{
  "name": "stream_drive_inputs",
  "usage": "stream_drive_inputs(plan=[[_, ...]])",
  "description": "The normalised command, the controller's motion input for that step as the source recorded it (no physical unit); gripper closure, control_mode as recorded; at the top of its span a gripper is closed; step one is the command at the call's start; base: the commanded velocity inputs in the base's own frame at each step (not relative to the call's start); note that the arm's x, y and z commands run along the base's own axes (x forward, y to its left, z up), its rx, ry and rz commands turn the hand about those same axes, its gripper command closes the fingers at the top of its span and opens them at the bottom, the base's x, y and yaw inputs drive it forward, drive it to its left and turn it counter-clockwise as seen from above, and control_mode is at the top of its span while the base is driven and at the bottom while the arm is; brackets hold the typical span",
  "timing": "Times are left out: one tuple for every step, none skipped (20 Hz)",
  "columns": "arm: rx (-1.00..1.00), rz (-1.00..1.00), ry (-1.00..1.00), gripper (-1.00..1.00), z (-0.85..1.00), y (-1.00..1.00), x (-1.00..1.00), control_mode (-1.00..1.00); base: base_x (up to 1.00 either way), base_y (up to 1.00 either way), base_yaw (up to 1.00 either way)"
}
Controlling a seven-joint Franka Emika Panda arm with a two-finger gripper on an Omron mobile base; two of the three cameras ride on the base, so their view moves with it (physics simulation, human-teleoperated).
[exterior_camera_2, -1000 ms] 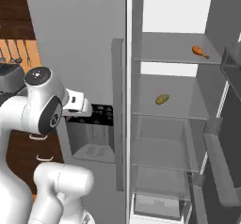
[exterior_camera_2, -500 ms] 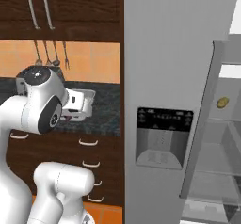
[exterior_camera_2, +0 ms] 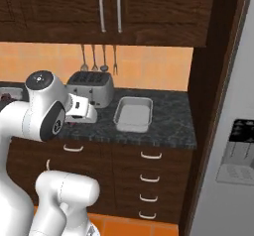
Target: Place one potato and one chicken drumstick in each tupperware on the nearby counter, to pack two identical lunches.
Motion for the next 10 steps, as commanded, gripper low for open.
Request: stream_drive_inputs(plan=[[0.00,0.00,0.00,1.00,0.00,0.00,0.00,1.00,0.00,1.00,-0.03],[0.00,0.00,0.00,1.00,0.00,0.00,0.00,1.00,0.00,1.00,-0.03],[0.00,0.00,0.00,1.00,0.00,0.00,0.00,1.00,0.00,1.00,-0.03],[0.00,0.00,0.00,1.00,0.00,0.00,0.00,1.00,0.00,1.00,-0.04],[0.00,0.00,0.00,1.00,0.00,0.00,0.00,1.00,0.00,1.00,-0.04],[0.00,0.00,0.00,1.00,0.00,0.00,0.00,1.00,0.00,1.00,-0.05],[0.00,0.00,0.00,1.00,0.00,0.00,0.00,1.00,0.00,1.00,-0.05],[0.00,0.00,0.00,1.00,0.00,0.00,0.00,1.00,0.00,1.00,-0.05],[0.00,0.00,0.00,1.00,0.00,0.00,0.00,1.00,0.00,1.00,-0.05],[0.00,0.00,0.00,1.00,0.00,0.00,0.00,1.00,0.00,1.00,-0.06]])
